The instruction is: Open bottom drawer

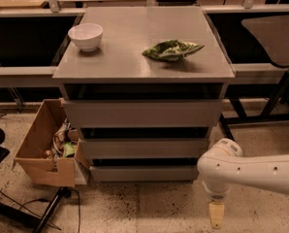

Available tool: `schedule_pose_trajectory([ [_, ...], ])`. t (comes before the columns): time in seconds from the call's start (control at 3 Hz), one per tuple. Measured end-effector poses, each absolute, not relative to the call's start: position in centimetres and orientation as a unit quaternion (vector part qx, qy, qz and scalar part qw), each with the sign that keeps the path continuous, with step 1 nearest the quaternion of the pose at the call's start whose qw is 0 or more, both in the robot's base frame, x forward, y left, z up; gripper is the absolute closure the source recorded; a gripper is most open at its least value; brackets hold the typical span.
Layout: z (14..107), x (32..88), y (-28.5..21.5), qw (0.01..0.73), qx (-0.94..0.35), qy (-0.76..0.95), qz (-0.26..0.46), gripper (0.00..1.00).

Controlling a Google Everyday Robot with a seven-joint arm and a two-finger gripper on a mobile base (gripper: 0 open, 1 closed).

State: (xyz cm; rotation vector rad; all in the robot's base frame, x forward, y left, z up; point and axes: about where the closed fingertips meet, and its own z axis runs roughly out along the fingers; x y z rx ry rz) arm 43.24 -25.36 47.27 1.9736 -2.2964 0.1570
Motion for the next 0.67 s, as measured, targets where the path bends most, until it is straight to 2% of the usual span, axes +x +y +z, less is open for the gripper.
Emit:
schedule_pose_trajectory([
  [0.67,44.9,43.2,-25.0,0.051,0.659,-0.749,0.033,0.00],
])
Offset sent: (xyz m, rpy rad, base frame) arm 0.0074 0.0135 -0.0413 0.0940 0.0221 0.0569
